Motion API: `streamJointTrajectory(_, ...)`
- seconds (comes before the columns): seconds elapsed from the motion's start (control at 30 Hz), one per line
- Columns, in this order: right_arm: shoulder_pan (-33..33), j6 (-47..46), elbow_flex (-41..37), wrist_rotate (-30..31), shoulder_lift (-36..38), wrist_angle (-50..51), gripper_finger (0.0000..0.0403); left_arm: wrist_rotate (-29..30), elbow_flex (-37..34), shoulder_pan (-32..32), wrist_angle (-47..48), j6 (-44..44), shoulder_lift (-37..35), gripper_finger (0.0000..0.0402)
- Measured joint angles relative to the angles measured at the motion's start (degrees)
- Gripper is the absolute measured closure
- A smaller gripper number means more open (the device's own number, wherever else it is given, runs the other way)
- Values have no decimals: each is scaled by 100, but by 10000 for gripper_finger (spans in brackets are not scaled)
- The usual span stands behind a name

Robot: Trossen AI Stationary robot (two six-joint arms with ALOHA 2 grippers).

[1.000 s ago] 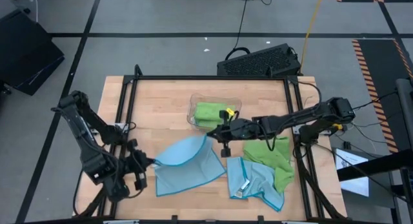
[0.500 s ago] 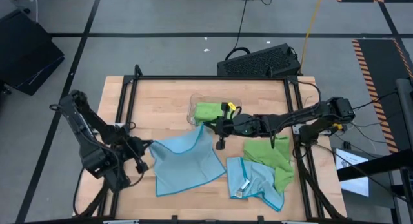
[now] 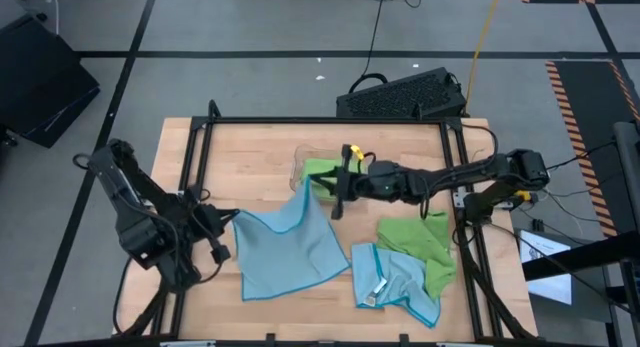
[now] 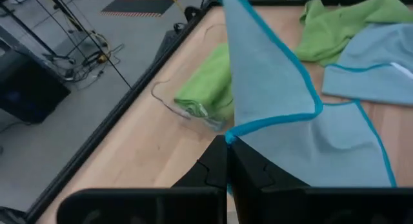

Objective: Fold microfiber towels
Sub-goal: Fold the blue left microfiber cloth

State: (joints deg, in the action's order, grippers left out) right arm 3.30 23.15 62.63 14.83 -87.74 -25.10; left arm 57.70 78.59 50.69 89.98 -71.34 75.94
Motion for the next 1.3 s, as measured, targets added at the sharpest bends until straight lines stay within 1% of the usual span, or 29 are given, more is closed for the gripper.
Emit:
streamJointTrajectory(0.07,-110,-47,0,0,0,87,403,-111,43,-111,-8,99,-74,394)
streamJointTrajectory(0.17,-179,-422,0,-3,0,542,403,-645,6,-287,13,-1,-128,394)
streamJointTrajectory(0.27,-153,-670,0,-9,-4,1117,403,-1192,-209,-358,-7,-237,-92,394)
streamJointTrajectory(0.33,-99,-805,-2,-11,-4,1344,403,-1365,-399,-395,6,-354,-103,394)
streamJointTrajectory(0.5,34,-897,-282,-14,-4,1293,403,-1718,-786,-410,-177,-635,-99,394)
streamJointTrajectory(0.63,139,-1147,-526,-27,-4,1293,403,-1764,-847,-281,-859,-304,-98,394)
streamJointTrajectory(0.7,176,-1269,-659,-192,-4,1219,403,-1762,-847,-221,-1266,8,-101,394)
streamJointTrajectory(0.83,254,-1545,-1015,-693,-4,531,403,-1762,-847,-104,-1996,629,-101,394)
streamJointTrajectory(0.93,347,-1695,-1314,-1037,-4,-49,403,-1761,-847,-66,-2359,851,-67,394)
streamJointTrajectory(1.03,478,-1888,-1557,-1119,-4,-275,403,-1769,-858,11,-2433,820,61,394)
streamJointTrajectory(1.13,576,-2168,-1736,-1345,-4,-302,403,-1879,-994,67,-2433,713,228,394)
streamJointTrajectory(1.23,669,-2524,-1898,-1510,-4,-299,403,-1959,-1206,125,-2427,441,350,394)
streamJointTrajectory(1.3,747,-2735,-1988,-1511,-4,-293,403,-1968,-1334,156,-2428,208,402,394)
